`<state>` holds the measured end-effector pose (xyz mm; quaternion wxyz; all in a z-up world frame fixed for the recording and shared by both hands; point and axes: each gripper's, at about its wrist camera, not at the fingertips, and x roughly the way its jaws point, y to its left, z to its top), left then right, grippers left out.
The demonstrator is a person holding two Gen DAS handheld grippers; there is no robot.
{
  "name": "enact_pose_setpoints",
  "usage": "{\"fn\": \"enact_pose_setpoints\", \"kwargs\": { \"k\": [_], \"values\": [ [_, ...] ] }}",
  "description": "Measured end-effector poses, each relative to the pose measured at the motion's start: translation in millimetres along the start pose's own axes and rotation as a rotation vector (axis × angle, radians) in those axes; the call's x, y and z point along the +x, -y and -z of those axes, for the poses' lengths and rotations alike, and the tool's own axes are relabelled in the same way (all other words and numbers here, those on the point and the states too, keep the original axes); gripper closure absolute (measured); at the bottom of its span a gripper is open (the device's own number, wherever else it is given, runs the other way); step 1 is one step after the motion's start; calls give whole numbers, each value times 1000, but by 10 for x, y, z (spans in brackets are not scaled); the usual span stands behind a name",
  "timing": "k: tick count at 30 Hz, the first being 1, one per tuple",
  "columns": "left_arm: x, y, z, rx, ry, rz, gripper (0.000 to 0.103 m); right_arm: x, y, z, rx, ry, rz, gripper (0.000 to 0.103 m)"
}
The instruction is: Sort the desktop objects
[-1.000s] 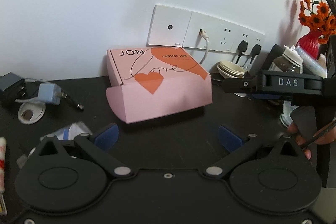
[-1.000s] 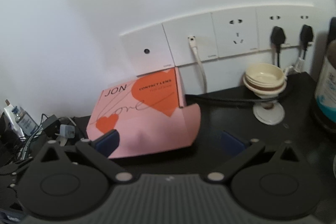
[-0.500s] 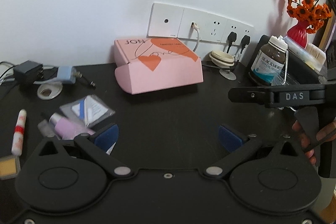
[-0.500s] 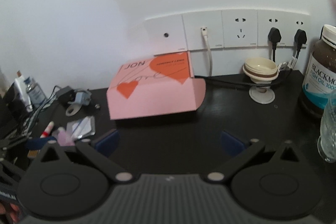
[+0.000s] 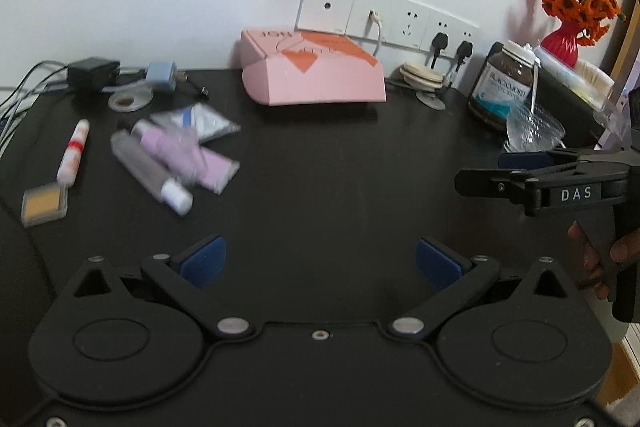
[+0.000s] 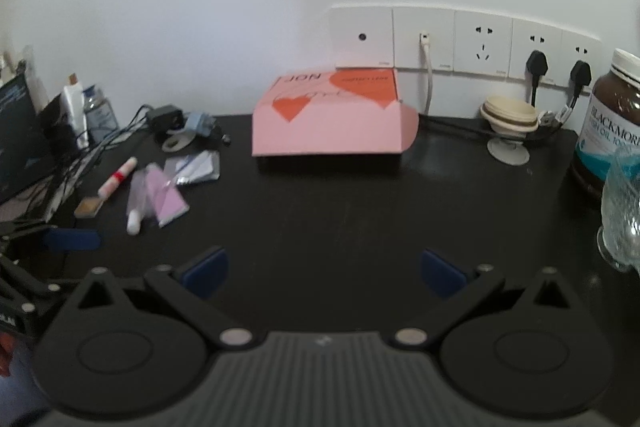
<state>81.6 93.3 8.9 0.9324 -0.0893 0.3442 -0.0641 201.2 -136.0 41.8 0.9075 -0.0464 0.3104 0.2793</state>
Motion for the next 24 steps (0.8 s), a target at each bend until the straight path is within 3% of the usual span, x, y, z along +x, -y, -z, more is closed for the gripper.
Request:
{"fn": "enact_pose_setpoints", "kwargs": {
  "k": [8, 24],
  "values": [
    [-203, 51, 381, -52, -14, -17, 0, -182, -100, 373, 4, -22, 7, 1],
    [-601, 229, 886, 24, -42, 14, 0, -647, -259, 1071, 46, -67, 55, 1]
  ]
}}
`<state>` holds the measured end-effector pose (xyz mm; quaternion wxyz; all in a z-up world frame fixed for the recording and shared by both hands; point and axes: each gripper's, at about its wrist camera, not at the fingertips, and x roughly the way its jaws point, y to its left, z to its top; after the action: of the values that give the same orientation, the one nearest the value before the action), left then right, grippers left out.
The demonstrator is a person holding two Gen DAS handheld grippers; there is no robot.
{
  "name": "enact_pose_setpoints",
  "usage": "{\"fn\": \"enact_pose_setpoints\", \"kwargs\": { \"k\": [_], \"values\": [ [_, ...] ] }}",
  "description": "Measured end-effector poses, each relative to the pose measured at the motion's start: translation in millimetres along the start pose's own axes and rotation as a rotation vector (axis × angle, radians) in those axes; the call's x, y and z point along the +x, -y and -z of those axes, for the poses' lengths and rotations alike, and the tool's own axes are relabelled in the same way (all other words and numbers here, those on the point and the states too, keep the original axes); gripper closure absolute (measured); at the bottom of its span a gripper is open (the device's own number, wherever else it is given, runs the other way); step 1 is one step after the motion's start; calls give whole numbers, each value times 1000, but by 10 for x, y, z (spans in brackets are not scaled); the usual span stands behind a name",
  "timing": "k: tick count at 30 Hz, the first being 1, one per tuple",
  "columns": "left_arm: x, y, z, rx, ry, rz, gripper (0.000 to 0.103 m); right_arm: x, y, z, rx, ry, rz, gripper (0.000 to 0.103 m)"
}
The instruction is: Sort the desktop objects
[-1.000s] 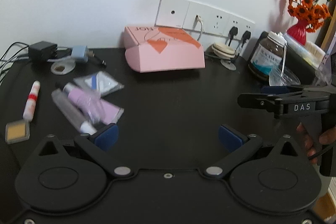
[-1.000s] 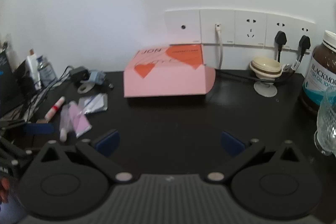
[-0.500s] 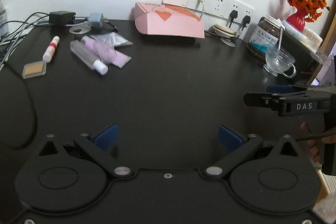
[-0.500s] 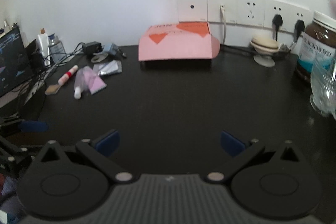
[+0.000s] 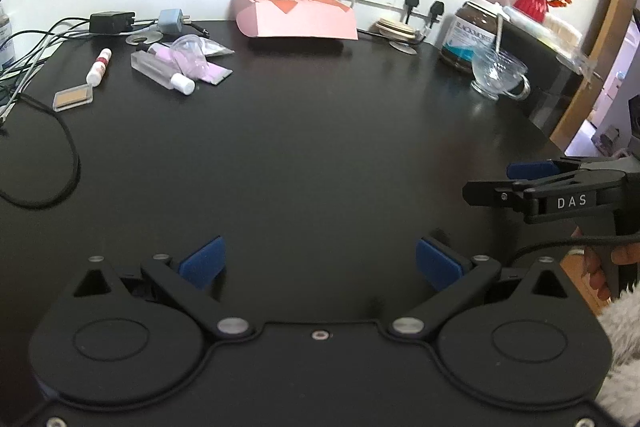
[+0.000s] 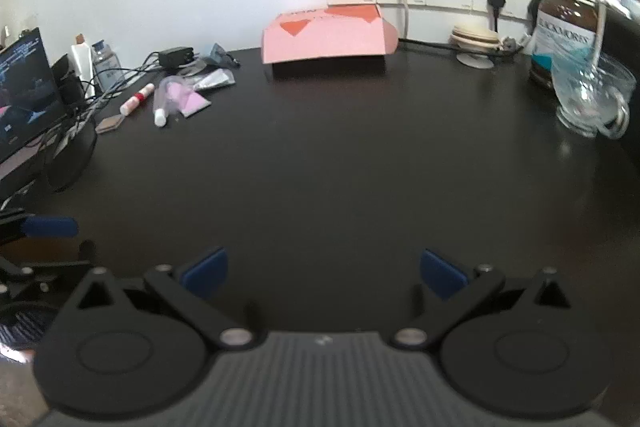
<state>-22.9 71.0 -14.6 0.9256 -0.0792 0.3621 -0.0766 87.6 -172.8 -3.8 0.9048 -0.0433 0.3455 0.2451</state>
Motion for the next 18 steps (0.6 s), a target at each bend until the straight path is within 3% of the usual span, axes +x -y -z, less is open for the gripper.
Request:
{"fn": "enact_pose_setpoints", "kwargs": {
  "k": [10, 18],
  "values": [
    [-115, 28, 161, 25, -11, 10, 0, -177, -158, 284, -59, 0, 42, 1],
    [-118, 37, 157, 36, -23, 7, 0, -141, -160, 309, -39, -22, 53, 1]
  ]
}}
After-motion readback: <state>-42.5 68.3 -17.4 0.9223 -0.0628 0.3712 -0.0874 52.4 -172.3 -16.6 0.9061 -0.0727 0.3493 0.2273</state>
